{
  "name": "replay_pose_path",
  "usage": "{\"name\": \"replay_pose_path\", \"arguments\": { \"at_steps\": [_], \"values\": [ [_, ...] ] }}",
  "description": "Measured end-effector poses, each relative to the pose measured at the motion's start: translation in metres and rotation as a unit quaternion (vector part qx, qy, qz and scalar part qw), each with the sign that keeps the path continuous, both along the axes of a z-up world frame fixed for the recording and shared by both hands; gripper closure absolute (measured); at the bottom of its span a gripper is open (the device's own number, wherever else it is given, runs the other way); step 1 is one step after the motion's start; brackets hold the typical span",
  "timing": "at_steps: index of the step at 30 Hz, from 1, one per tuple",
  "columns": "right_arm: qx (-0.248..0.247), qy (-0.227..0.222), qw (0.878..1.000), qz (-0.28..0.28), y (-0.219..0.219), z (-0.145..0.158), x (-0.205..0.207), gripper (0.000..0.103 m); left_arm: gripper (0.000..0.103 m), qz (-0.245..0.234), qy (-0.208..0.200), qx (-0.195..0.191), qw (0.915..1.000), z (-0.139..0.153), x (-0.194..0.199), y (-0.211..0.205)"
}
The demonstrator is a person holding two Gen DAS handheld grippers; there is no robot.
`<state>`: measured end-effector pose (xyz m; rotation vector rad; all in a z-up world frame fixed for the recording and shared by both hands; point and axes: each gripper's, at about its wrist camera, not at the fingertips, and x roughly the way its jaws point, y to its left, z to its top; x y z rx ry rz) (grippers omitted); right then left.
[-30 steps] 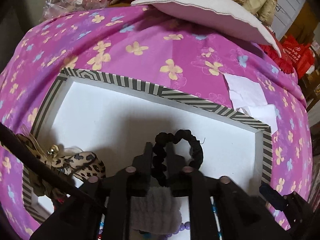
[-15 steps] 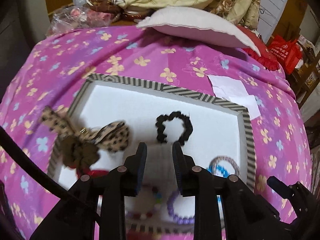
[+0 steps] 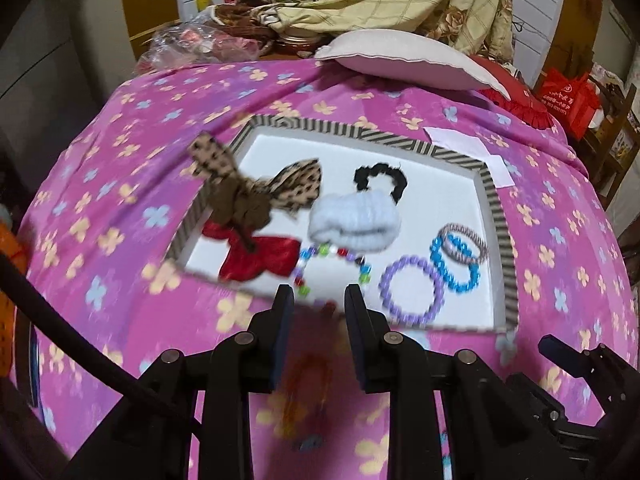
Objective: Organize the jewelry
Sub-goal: 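Move both tools back over the rainbow bead bracelet and green flower bracelet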
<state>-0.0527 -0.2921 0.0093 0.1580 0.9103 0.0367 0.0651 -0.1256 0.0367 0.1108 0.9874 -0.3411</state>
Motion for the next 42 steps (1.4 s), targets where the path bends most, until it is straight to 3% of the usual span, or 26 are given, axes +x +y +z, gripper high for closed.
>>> {"name": "replay_pose_path", "arguments": {
  "at_steps": [10,21,35,42],
  "values": [
    [0.01,0.009,1.0,-0.001,0.022,-0.006,-0.034,0.045,0.055,0.013,-0.022,0.008,0.9996,-0.009,-0.052,0.032],
    [-0.004,0.016,1.0,0.004,0.032,-0.006,-0.05,0.044,0.055,0.02,-0.034,0.021,0.999,-0.018,-0.078,0.049],
    [-0.014,0.057,0.998,0.002,0.025,-0.039,-0.064,0.044,0.055,0.052,0.03,-0.011,0.9981,-0.04,-0.068,0.094],
    [-0.066,0.061,0.996,0.022,0.044,-0.052,-0.046,0.045,0.055,0.045,0.056,-0.024,0.9971,-0.05,-0.061,0.093]
  ]
}}
